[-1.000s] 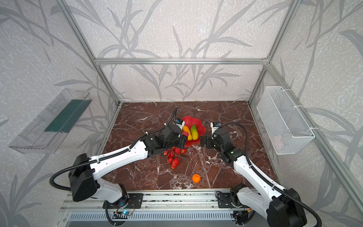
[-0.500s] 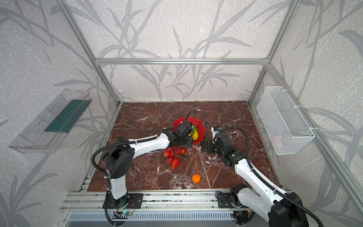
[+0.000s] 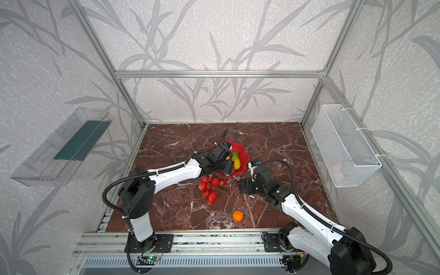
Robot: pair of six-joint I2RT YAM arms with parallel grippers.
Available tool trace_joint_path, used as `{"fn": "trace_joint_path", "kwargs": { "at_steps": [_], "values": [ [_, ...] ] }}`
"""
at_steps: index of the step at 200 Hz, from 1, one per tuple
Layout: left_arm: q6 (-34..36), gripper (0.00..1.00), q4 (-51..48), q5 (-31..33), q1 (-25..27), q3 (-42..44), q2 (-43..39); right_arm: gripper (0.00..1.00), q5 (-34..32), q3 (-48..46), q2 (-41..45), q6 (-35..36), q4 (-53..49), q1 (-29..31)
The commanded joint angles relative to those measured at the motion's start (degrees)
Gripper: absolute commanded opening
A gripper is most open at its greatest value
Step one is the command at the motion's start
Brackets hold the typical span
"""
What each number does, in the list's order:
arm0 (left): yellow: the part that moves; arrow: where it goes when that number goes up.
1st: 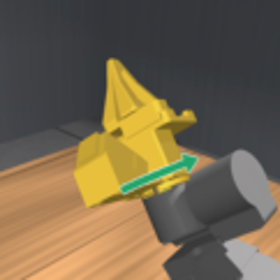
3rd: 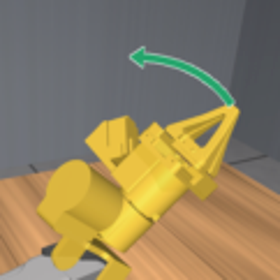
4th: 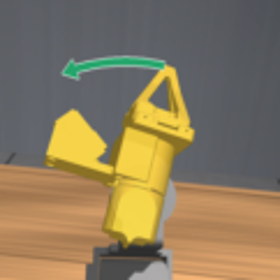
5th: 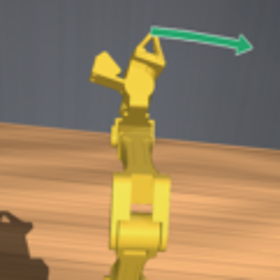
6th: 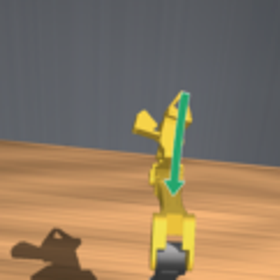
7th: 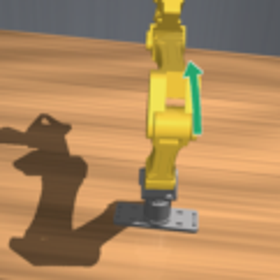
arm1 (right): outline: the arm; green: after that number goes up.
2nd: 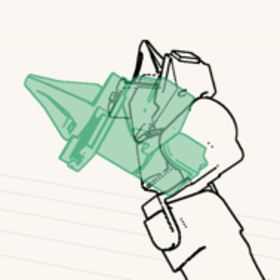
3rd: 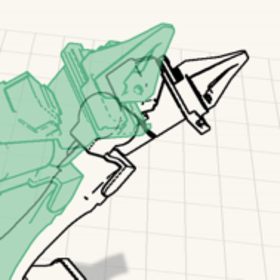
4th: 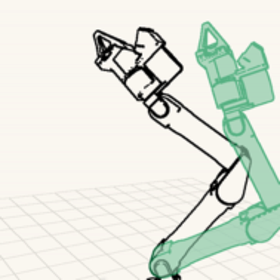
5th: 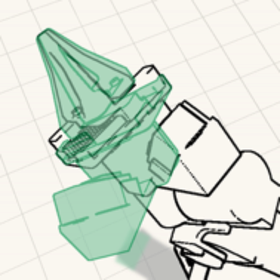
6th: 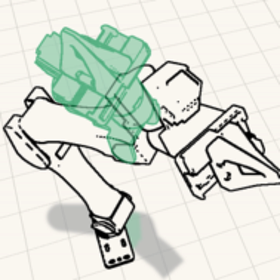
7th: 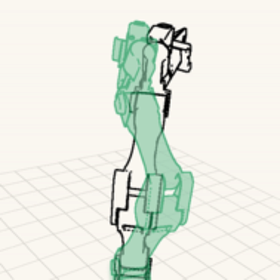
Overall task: Place and organize the fake fruits in the fruit bowl
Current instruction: 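Lift the mango with the left gripper and lower it into the bowl, then grasp the orange tangerine with the right gripper while the left gripper withdraws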
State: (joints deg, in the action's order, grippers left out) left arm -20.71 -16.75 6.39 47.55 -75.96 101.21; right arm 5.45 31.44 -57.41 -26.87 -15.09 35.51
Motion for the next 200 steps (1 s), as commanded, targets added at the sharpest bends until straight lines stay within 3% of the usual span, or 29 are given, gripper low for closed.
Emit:
{"fn": "trace_joint_path", "kwargs": {
  "at_steps": [1, 68, 95, 160, 200],
  "values": [
    [-0.06, 0.73, 6.11, 6.6, -0.35, 4.86, -9.9, 0.91, -1.58, -1.03, -0.49, -3.09, -4.42, 5.51],
    [-3.73, 0.88, 13.67, 20.51, -1.06, 26.82, -37.91, 0.89, -0.66, -2.42, -1.74, -12.13, -12.92, 17.75],
    [-6.76, 0.9, 12.25, 24.69, -1.65, 33.57, -47.41, 0.85, 0.74, -4.76, -1.83, -15.47, -10.08, 19.26],
    [-11.54, 0.93, 5.65, 29.04, -1.96, 42.31, -64.47, 0.77, 2.77, -3.71, -7.0, -15.34, -7.26, 21.38],
    [-12.57, 0.94, 3.72, 30.44, -2.05, 45.2, -71.56, 0.63, 4.56, -3.58, -9.95, -15.1, -4.86, 21.36]
  ]
}}
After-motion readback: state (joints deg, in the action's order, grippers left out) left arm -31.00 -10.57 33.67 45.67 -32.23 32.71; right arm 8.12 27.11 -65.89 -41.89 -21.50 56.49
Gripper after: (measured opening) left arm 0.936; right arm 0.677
